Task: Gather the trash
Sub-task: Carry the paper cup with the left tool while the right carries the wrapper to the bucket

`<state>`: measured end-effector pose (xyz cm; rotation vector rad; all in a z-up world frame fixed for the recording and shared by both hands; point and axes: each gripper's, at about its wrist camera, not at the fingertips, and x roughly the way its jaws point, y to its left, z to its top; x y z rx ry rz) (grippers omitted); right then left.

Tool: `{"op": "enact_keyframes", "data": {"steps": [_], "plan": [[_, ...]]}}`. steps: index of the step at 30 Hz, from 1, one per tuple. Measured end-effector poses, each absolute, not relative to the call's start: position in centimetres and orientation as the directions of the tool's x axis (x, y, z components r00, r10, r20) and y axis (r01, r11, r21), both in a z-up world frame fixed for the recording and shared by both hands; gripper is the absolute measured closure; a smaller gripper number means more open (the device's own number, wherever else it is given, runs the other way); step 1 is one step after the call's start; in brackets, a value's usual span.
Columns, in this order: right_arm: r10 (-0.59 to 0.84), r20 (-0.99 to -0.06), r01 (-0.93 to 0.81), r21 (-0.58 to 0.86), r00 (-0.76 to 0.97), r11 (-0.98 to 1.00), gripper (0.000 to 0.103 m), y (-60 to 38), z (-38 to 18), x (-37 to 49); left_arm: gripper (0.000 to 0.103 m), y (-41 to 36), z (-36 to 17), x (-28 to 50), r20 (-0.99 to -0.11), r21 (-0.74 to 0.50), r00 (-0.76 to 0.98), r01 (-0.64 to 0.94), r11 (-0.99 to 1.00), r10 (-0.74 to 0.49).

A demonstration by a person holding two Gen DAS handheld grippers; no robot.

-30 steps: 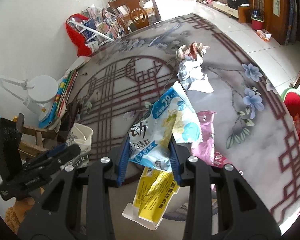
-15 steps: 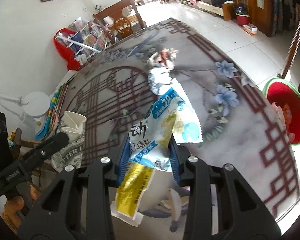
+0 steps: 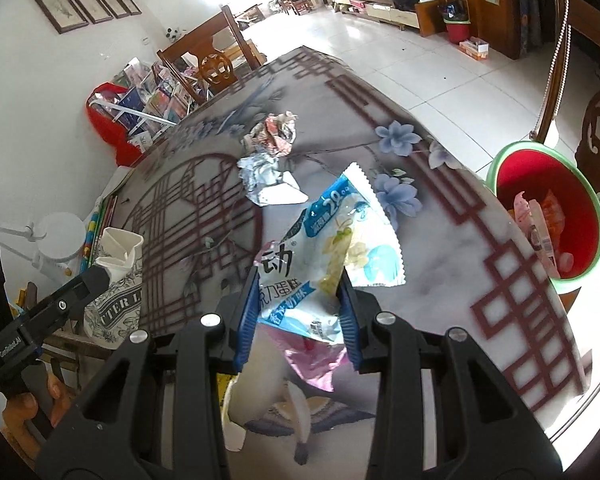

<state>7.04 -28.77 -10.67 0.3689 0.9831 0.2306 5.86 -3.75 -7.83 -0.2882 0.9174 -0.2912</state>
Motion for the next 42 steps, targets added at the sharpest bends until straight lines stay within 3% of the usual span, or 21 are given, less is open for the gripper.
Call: {"op": "enact_keyframes", "data": {"steps": [28, 42], "plan": [[0.395, -0.756, -0.077, 0.419, 0.522, 0.905, 0.067, -38.4, -10.1, 12.0, 0.04, -13.6, -7.5, 9.4, -0.758, -0.321, 0.576, 0.079, 0.944, -0.306], [0.316, -0.777, 0.102, 0.436, 0.545, 0.894, 0.067, -49.8, -12.2, 12.4, 0.04, -25.7, -9.9, 13.7, -0.781, -0.347, 0.434, 0.295, 0.89, -0.449]]}}
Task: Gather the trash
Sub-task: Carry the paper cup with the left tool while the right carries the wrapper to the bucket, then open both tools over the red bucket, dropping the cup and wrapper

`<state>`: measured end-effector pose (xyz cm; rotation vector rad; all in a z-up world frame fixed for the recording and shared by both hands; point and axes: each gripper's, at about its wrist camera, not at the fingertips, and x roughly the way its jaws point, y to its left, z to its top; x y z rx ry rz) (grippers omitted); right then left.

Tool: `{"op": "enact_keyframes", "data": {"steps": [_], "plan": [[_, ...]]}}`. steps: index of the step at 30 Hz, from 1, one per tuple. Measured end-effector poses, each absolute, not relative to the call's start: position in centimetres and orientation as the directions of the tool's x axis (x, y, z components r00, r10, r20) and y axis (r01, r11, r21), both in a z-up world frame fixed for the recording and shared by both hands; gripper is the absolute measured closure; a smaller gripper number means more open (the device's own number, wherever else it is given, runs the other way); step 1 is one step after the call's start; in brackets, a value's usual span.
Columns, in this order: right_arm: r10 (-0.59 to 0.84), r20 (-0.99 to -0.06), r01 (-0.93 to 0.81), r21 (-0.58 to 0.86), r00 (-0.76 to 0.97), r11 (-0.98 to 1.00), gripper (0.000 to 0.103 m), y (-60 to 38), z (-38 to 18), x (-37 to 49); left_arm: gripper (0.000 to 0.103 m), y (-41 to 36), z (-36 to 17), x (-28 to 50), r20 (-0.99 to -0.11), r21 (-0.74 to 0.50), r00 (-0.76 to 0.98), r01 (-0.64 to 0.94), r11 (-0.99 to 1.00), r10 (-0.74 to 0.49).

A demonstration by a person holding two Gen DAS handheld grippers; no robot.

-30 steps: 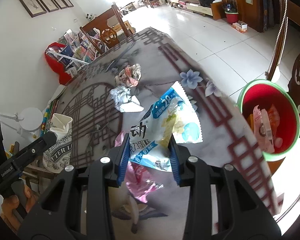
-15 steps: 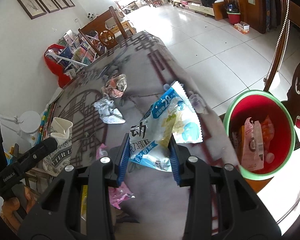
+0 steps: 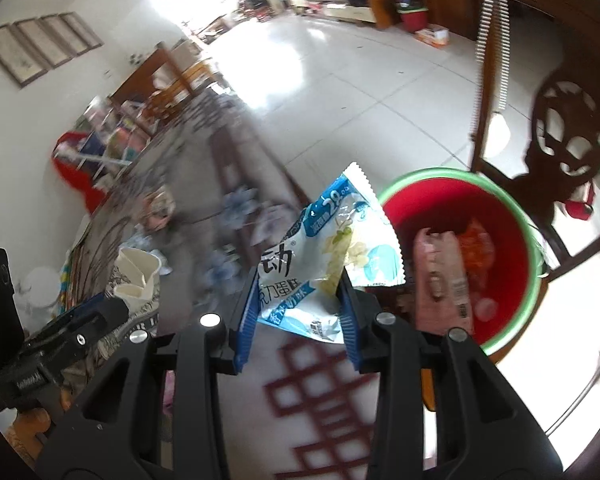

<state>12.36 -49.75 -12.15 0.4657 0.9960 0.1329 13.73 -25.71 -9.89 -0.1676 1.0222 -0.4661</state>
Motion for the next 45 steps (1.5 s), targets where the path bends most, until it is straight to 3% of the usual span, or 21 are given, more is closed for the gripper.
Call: {"op": "enact_keyframes", "data": {"steps": [15, 17, 18, 19, 21, 37, 45], "plan": [[0.245, -0.79, 0.266, 0.453, 0.562, 0.851, 0.066, -60.6, -13.8, 12.9, 0.037, -39.3, -13.6, 17.7, -0.791, -0.422, 0.217, 0.484, 0.767, -0.572], [0.271, -0.781, 0.257, 0.476, 0.563, 0.841, 0.061, -61.1, -14.1, 13.1, 0.027, -40.1, -14.0, 17.8, -0.801, -0.413, 0.209, 0.484, 0.771, -0.561], [0.283, -0.778, 0.253, 0.486, 0.561, 0.836, 0.05, -61.2, -14.2, 13.3, 0.024, -40.3, -14.2, 17.9, -0.808, -0.408, 0.208, 0.478, 0.778, -0.552], [0.28, -0.778, 0.261, 0.488, 0.562, 0.833, 0.046, -61.4, -14.3, 13.3, 0.022, -40.4, -14.4, 17.9, -0.808, -0.41, 0.208, 0.473, 0.78, -0.551], [0.282, -0.778, 0.264, 0.491, 0.562, 0.83, 0.045, -61.5, -14.4, 13.4, 0.022, -40.4, -14.4, 18.0, -0.808, -0.416, 0.208, 0.463, 0.783, -0.552], [0.319, -0.773, 0.214, 0.498, 0.548, 0.841, 0.042, -58.4, -14.0, 13.7, 0.022, -31.3, -11.2, 15.2, -0.783, -0.371, 0.385, 0.34, 0.864, -0.488], [0.361, -0.778, 0.159, 0.5, 0.515, 0.851, 0.039, -53.5, -14.2, 13.4, 0.022, -20.2, -12.8, 9.8, -0.851, -0.257, 0.426, 0.172, 0.951, -0.307]]}}
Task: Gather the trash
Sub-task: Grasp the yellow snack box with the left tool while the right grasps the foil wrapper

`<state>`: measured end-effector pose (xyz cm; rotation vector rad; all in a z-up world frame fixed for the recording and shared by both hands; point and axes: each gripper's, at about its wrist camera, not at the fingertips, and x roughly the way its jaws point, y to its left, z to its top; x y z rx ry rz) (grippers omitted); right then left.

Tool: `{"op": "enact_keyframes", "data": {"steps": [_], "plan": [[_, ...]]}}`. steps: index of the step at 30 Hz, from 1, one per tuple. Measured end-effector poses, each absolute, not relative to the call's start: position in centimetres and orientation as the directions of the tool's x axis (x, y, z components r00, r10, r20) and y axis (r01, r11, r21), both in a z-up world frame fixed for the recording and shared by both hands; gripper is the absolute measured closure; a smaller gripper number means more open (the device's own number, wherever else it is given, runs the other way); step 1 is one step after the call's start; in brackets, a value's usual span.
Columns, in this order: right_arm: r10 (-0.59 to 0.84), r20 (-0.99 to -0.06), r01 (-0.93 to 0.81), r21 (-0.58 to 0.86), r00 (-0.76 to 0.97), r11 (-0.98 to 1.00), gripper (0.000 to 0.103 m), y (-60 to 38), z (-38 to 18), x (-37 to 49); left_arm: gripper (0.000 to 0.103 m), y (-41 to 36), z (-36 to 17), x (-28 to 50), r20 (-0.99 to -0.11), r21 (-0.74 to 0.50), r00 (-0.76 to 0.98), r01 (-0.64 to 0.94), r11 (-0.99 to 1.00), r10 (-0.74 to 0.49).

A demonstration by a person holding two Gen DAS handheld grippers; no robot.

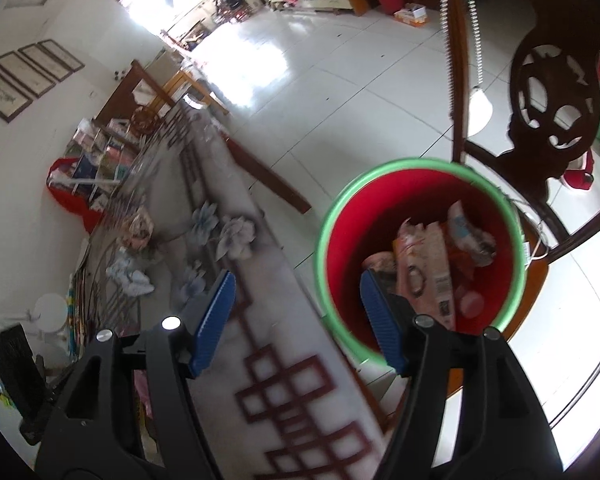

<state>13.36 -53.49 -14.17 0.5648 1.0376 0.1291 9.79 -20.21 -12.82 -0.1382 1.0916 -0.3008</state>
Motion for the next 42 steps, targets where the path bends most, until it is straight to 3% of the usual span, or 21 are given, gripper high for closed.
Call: {"op": "enact_keyframes", "data": {"steps": [4, 9, 15, 21, 24, 33, 40, 41, 42], "plan": [[0.383, -0.784, 0.124, 0.497, 0.488, 0.859, 0.039, -50.1, -14.4, 13.3, 0.022, -14.4, -14.1, 6.0, -0.887, -0.178, 0.414, 0.099, 0.979, -0.203], [0.405, -0.792, 0.073, 0.487, 0.457, 0.87, 0.039, -45.4, -14.6, 13.1, 0.022, -9.1, -16.3, 3.2, -0.909, -0.176, 0.382, 0.015, 0.984, -0.168], [0.418, -0.811, 0.012, 0.463, 0.408, 0.886, 0.039, -39.2, -14.8, 12.5, 0.022, -7.4, -19.6, 3.3, -0.91, -0.274, 0.322, 0.012, 0.962, -0.263], [0.421, -0.821, -0.049, 0.437, 0.387, 0.898, 0.039, -34.2, -14.2, 11.8, 0.029, -6.5, -20.9, 3.4, -0.887, -0.359, 0.3, 0.029, 0.933, -0.35], [0.416, -0.825, -0.087, 0.416, 0.381, 0.905, 0.039, -31.5, -13.9, 12.5, 0.041, -5.8, -20.2, 3.0, -0.867, -0.389, 0.316, 0.052, 0.92, -0.385], [0.357, -0.839, -0.225, 0.286, 0.412, 0.931, 0.032, -23.0, -13.3, 19.7, 0.044, -2.6, -19.5, 2.4, -0.865, -0.38, 0.341, 0.034, 0.924, -0.369], [0.277, -0.896, -0.257, 0.193, 0.348, 0.947, 0.032, -18.0, -16.0, 25.5, 0.044, 0.9, -18.9, 2.0, -0.862, -0.37, 0.373, -0.002, 0.929, -0.342], [0.278, -0.897, -0.259, 0.194, 0.343, 0.946, 0.034, -17.7, -16.3, 25.7, 0.044, 1.1, -18.8, 2.0, -0.861, -0.37, 0.377, -0.004, 0.929, -0.341], [0.288, -0.894, -0.262, 0.203, 0.344, 0.943, 0.046, -17.5, -16.4, 25.7, 0.044, 1.3, -18.7, 2.0, -0.86, -0.369, 0.38, -0.005, 0.929, -0.34]]}}
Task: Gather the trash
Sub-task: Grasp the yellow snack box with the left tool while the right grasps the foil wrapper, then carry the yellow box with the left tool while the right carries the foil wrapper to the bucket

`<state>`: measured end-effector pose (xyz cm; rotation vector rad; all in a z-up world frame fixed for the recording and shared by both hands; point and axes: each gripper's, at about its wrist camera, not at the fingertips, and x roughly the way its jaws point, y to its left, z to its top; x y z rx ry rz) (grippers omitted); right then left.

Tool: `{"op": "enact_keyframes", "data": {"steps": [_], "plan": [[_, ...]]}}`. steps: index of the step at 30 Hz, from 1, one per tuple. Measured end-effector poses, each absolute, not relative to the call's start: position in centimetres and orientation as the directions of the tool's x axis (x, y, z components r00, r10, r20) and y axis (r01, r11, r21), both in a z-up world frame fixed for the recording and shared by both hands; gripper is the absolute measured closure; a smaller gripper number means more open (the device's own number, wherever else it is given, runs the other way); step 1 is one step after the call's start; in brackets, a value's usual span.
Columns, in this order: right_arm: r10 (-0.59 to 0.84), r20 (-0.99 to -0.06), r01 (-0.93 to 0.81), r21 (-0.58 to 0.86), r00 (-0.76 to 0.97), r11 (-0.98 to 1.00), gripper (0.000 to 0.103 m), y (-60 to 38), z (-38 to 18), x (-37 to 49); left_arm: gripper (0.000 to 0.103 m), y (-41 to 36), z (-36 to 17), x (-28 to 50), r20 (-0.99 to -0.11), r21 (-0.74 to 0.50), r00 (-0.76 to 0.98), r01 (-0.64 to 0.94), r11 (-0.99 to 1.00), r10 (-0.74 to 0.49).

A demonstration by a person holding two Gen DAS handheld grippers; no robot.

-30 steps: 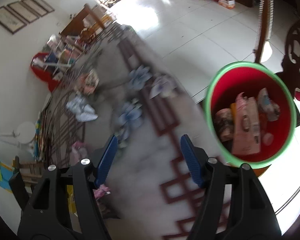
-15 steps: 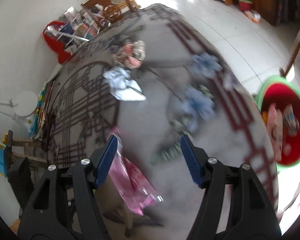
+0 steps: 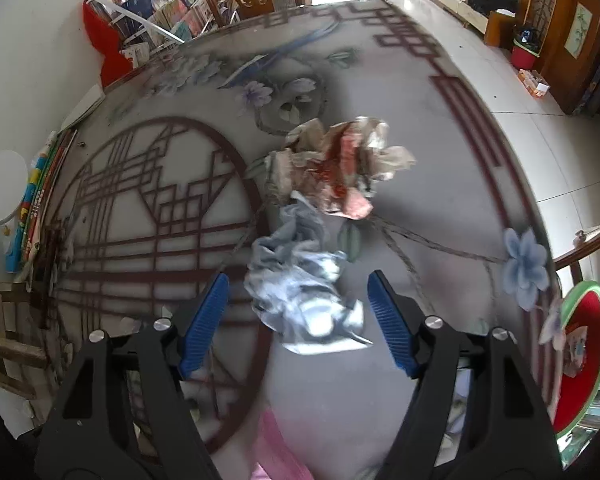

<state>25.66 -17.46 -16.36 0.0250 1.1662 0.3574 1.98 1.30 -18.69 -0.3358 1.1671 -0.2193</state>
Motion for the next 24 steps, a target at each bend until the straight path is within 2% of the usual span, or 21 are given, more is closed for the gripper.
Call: {"op": "enact_keyframes", "data": {"steps": [2, 4, 10, 16, 22, 24], "plan": [[0.299, -0.891, -0.272, 0.21, 0.343, 0.939, 0.062, -17.1, -16.5, 25.3, 0.043, 1.6, -18.6, 2.0, -0.858, -0.371, 0.385, -0.005, 0.929, -0.34], [0.303, -0.886, -0.281, 0.21, 0.351, 0.937, 0.067, -17.1, -16.2, 24.6, 0.043, 1.9, -18.6, 1.9, -0.857, -0.373, 0.385, -0.006, 0.928, -0.342], [0.372, -0.842, -0.315, 0.258, 0.391, 0.913, 0.067, -18.1, -13.3, 20.9, 0.043, 2.1, -18.7, 2.2, -0.85, -0.385, 0.392, -0.006, 0.923, -0.352], [0.392, -0.802, -0.364, 0.235, 0.451, 0.901, 0.067, -19.3, -10.8, 16.0, 0.043, 1.5, -18.1, 3.0, -0.835, -0.397, 0.412, 0.006, 0.918, -0.365], [0.383, -0.754, -0.329, 0.232, 0.533, 0.915, 0.067, -21.3, -9.1, 11.7, 0.043, 0.6, -16.5, 3.7, -0.819, -0.393, 0.443, 0.031, 0.919, -0.365], [0.39, -0.742, -0.284, 0.274, 0.545, 0.919, 0.067, -22.4, -9.2, 10.3, 0.043, 0.4, -16.0, 4.0, -0.81, -0.398, 0.456, 0.033, 0.917, -0.368]]}}
